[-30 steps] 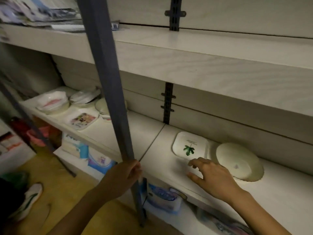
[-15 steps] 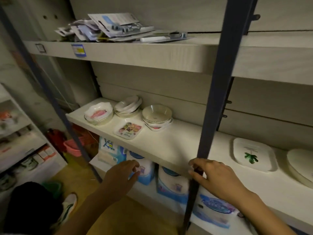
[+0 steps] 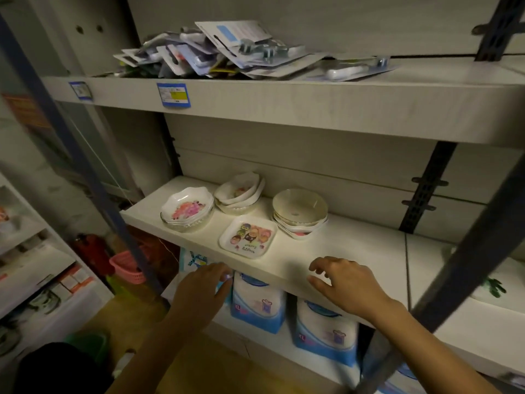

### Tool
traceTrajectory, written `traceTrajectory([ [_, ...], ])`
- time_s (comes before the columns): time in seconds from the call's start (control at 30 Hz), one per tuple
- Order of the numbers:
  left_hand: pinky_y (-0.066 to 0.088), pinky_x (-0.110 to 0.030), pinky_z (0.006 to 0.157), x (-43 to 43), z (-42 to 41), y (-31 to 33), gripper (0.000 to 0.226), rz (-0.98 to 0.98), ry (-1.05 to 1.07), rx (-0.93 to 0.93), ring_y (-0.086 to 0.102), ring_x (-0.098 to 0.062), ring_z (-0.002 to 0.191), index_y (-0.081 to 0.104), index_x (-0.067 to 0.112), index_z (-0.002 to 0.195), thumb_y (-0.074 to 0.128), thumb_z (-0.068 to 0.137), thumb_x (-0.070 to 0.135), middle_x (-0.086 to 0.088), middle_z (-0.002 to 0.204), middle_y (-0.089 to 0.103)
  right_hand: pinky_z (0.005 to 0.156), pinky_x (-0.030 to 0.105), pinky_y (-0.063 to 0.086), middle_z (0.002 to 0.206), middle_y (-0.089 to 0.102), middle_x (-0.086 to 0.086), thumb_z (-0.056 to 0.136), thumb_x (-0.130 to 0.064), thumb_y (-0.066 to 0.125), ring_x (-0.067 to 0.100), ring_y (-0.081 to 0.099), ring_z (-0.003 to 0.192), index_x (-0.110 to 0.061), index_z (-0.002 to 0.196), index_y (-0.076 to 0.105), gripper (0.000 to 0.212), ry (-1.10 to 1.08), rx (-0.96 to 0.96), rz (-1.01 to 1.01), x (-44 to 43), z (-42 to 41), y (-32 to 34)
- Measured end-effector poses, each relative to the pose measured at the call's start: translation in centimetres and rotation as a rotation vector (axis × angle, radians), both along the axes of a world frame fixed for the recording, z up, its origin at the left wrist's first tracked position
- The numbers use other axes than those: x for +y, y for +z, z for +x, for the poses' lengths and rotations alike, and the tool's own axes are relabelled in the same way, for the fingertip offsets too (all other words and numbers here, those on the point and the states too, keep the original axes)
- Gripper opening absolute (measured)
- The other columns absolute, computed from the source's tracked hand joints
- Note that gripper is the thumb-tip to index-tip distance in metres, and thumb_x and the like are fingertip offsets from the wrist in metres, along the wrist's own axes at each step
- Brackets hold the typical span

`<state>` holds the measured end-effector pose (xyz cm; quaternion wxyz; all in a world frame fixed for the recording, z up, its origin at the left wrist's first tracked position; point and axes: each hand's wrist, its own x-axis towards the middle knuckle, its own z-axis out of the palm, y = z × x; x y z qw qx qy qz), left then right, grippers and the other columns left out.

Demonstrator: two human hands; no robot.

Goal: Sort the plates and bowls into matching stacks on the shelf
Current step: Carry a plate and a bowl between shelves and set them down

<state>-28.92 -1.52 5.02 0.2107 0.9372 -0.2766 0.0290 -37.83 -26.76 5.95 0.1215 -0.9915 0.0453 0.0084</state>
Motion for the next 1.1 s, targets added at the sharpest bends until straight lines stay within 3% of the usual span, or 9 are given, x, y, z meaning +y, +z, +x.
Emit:
traceTrajectory([
  [0.1, 0.03, -0.002, 0.064, 0.7, 3.8, -0.6, 0.05, 0.0, -0.003, -0.011, 0.066, -0.012, 0.089, 0.063, 0.016, 0.091, 0.03, 0.079, 0.052, 0.003, 0.091, 0.071, 0.084, 0.027, 0.046, 0.125, 0.06, -0.009, 0.094, -0.048, 0.037, 0.014, 0.059, 0.108, -0.032, 0.125, 0.05, 0.037, -0.014, 0.015, -0.021, 0.8, 4.0, -0.8],
  [0.33, 0.038, -0.008, 0.071, 1.0, 12.8, -0.2, 0.018, 0.002, -0.114, -0.026, 0.054, -0.003, 0.088, 0.057, 0.021, 0.101, 0.044, 0.094, 0.031, 0.016, 0.09, 0.052, 0.081, 0.023, 0.046, 0.12, 0.064, -0.003, 0.095, -0.045, 0.038, 0.014, 0.062, 0.102, -0.026, 0.121, 0.057, 0.036, -0.119, 0.016, -0.03, 1.9, 12.5, -1.5],
  [0.47, 0.045, -0.018, 0.079, 1.2, 16.8, -0.6, 0.018, 0.013, -0.17, 0.022, 0.055, -0.006, 0.085, 0.058, 0.021, 0.101, 0.046, 0.093, 0.031, 0.013, 0.089, 0.055, 0.075, 0.024, 0.046, 0.104, 0.067, 0.002, 0.097, -0.043, 0.034, 0.016, 0.062, 0.085, -0.019, 0.104, 0.062, 0.038, -0.235, 0.153, -0.041, 3.1, 15.3, -3.9],
  [0.57, 0.042, -0.013, 0.073, 1.2, 19.8, -1.0, 0.018, 0.016, -0.215, 0.011, 0.056, -0.006, 0.084, 0.059, 0.021, 0.101, 0.047, 0.092, 0.031, 0.008, 0.094, 0.064, 0.076, 0.024, 0.046, 0.095, 0.065, 0.001, 0.097, -0.046, 0.03, 0.015, 0.063, 0.084, -0.021, 0.087, 0.053, 0.036, -0.346, 0.24, 0.021, 4.1, 17.4, -6.2],
  [0.67, 0.043, -0.016, 0.073, 1.3, 22.7, -1.0, 0.018, 0.023, -0.274, 0.022, 0.056, -0.006, 0.083, 0.06, 0.022, 0.101, 0.048, 0.092, 0.031, 0.011, 0.093, 0.062, 0.083, 0.028, 0.047, 0.111, 0.067, 0.003, 0.097, -0.047, 0.031, 0.018, 0.062, 0.09, -0.019, 0.101, 0.057, 0.039, -0.471, 0.282, 0.067, 5.4, 19.2, -7.3],
  [0.73, 0.045, -0.019, 0.075, 1.5, 24.3, -1.1, 0.017, 0.024, -0.34, 0.043, 0.055, -0.006, 0.082, 0.06, 0.022, 0.1, 0.048, 0.091, 0.031, 0.014, 0.092, 0.06, 0.085, 0.028, 0.048, 0.111, 0.066, 0.003, 0.096, -0.048, 0.034, 0.017, 0.062, 0.091, -0.016, 0.11, 0.057, 0.043, -0.561, 0.296, 0.089, 6.4, 20.0, -7.8],
  [0.87, 0.047, -0.02, 0.078, 2.1, 26.5, -1.4, 0.017, 0.05, -0.447, 0.096, 0.055, -0.005, 0.088, 0.059, 0.024, 0.1, 0.047, 0.091, 0.032, 0.017, 0.093, 0.057, 0.073, 0.021, 0.041, 0.092, 0.057, -0.001, 0.096, -0.041, 0.04, 0.015, 0.056, 0.08, -0.015, 0.111, 0.056, 0.034, -0.686, 0.295, 0.063, 7.9, 20.7, -8.7],
  [1.0, 0.05, -0.022, 0.08, 2.6, 27.6, -1.7, 0.016, 0.05, -0.512, 0.13, 0.057, -0.004, 0.089, 0.059, 0.025, 0.1, 0.047, 0.091, 0.032, 0.016, 0.095, 0.061, 0.073, 0.021, 0.041, 0.096, 0.061, 0.001, 0.096, -0.039, 0.042, 0.015, 0.056, 0.082, -0.017, 0.104, 0.056, 0.028, -0.75, 0.317, 0.109, 9.1, 21.0, -8.9],
  [1.1, 0.05, -0.023, 0.078, 2.5, 27.6, -1.6, 0.015, 0.049, -0.546, 0.164, 0.059, -0.006, 0.084, 0.059, 0.024, 0.098, 0.048, 0.091, 0.031, 0.016, 0.092, 0.061, 0.078, 0.023, 0.046, 0.102, 0.063, 0.002, 0.096, -0.036, 0.043, 0.014, 0.052, 0.08, -0.015, 0.111, 0.056, 0.029, -0.767, 0.308, 0.128, 9.4, 20.7, -8.2],
])
